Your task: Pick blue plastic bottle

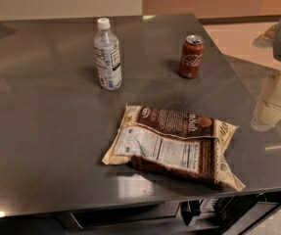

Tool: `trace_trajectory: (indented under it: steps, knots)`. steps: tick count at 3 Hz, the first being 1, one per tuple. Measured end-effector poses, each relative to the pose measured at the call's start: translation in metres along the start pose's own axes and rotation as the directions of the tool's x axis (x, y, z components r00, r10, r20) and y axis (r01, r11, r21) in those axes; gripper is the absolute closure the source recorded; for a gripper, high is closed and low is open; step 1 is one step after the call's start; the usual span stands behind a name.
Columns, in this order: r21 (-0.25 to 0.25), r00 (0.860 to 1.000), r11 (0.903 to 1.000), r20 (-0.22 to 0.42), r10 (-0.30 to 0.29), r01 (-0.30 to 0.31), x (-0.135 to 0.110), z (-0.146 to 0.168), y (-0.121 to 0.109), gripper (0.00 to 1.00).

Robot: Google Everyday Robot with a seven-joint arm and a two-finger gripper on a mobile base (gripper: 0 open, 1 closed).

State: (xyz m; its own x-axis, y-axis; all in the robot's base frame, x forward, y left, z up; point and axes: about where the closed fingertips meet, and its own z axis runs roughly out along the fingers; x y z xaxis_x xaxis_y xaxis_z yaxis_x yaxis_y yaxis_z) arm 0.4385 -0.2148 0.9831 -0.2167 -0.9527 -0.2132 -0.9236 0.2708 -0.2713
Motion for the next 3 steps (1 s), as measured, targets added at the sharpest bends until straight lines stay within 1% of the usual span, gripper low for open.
trace_trajectory:
  steps: [1,2,3]
  knots:
    - [0.0,1.0,1.0,0.0,0.0,0.0,0.0,0.0,0.0,0.0]
    - [-0.017,1.0,0.9997,-0.005,0.02,-0.02,-0.014,0.011,-0.013,0.0]
    - [-0.04,0.998,0.9975,0.023,0.06,-0.059,-0.042,0.032,-0.038,0.0]
